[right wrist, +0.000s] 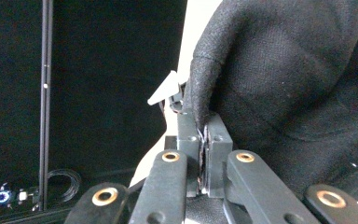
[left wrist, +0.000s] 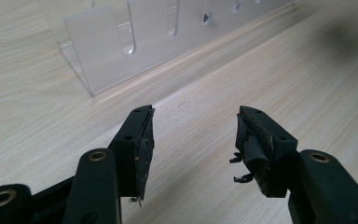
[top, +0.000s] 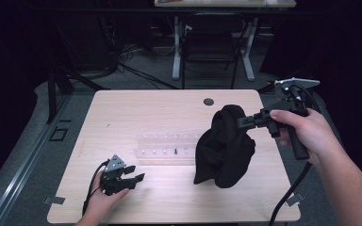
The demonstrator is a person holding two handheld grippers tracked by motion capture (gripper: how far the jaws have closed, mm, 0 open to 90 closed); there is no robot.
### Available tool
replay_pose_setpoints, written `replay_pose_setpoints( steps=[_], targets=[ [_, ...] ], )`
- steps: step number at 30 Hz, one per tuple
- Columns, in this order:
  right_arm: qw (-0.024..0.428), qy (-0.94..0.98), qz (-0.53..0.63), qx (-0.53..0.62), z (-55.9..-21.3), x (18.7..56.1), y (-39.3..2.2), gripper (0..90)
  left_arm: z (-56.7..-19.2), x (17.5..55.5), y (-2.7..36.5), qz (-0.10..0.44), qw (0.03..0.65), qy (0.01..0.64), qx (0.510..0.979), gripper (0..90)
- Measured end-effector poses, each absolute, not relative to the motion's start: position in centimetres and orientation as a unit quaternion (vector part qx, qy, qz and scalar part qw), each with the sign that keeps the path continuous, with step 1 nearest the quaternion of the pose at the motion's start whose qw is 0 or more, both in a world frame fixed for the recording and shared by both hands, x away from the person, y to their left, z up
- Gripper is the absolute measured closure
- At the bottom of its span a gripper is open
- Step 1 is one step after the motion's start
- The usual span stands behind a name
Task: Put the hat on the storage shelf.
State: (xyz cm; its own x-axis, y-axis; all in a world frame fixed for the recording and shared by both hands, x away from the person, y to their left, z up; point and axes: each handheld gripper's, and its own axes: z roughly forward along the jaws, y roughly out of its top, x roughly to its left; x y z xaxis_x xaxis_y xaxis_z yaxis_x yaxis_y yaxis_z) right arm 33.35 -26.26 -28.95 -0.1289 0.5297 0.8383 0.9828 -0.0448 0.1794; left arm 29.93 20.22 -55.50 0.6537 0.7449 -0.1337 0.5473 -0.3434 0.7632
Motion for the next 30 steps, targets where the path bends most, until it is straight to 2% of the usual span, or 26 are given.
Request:
replay_pose_setpoints(
  steps=[19,30],
  targets=[
    [0.285,-0.625,-0.453,-0.569,-26.8,35.5,-24.1,88.0,-55.5,30.0,20.3,0.115,0.409,0.399,0.813,46.4],
    [0.272,-0.618,-0.469,-0.569,-25.3,37.2,-23.0,87.9,-55.7,30.0,20.3,0.117,0.416,0.400,0.808,46.5]
  ],
)
